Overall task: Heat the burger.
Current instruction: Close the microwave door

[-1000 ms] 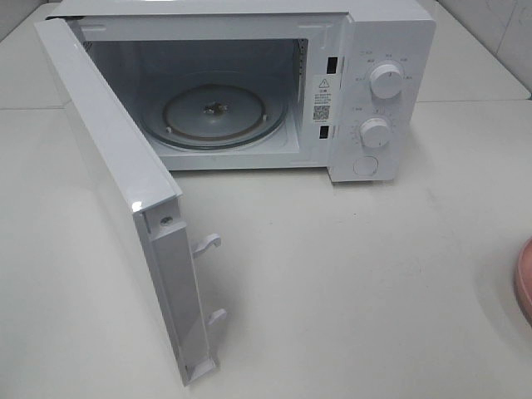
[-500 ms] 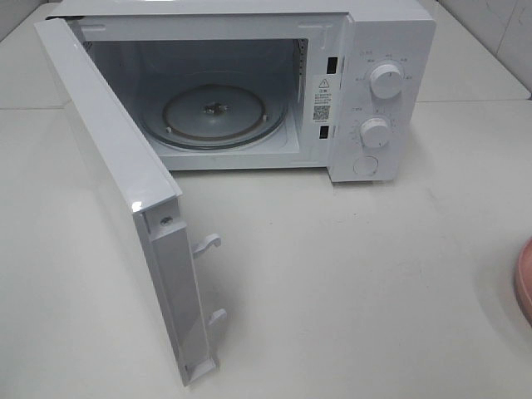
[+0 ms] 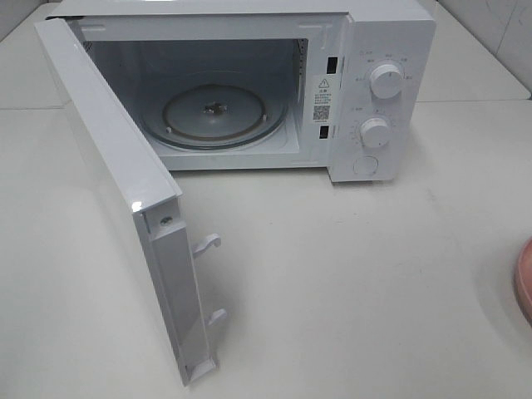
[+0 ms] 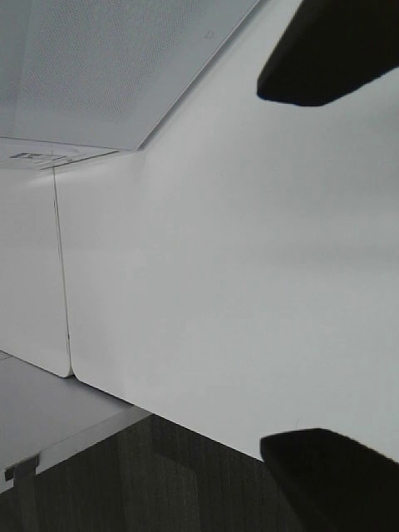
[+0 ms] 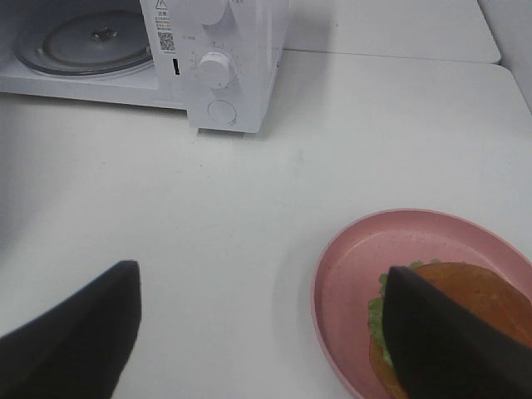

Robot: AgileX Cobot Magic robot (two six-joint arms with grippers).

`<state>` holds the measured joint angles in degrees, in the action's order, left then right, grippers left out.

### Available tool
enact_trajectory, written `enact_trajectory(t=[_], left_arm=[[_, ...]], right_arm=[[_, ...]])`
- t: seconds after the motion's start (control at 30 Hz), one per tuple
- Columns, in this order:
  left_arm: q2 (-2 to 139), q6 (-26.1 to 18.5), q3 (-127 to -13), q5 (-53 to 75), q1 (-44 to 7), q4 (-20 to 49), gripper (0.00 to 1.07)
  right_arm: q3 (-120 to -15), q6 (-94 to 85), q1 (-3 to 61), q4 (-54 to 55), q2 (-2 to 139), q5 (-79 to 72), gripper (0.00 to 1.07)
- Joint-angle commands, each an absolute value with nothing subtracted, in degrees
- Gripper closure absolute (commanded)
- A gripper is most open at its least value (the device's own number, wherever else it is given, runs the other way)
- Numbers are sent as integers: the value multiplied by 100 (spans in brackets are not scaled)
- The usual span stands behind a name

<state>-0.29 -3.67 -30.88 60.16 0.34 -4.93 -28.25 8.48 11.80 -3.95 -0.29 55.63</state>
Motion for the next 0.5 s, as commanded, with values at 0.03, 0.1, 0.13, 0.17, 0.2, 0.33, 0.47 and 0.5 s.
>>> enact_trajectory(t=[0.03,0.1,0.13,0.17,0.2,0.33,0.47,0.5], left_arm=[[-103,-344,-3088,5919,40,-521,9],[-103,-344,-3088,5919,40,-521,9],[-103,-344,-3088,5919,40,-521,9],[-103,-344,-3088,5919,40,-521,9],[-103,-344,-3088,5919,40,-521,9],[-103,-344,-3088,5919,40,-521,9],[-103,-344,-3088,5919,40,-521,9],[-103,-344,-3088,5919,40,-521,9]], right_arm=[[-2830,877,1140,-372,-183,5506,32],[-2830,877,1140,-372,-183,5506,32],[-2830,877,1140,-372,-183,5506,32],[-2830,877,1140,-372,-183,5506,32],[-2830,877,1140,-372,-183,5506,32],[-2830,877,1140,-372,-183,5506,32],[-2830,877,1140,-372,-183,5506,32],[-2830,877,1140,-372,-183,5506,32]])
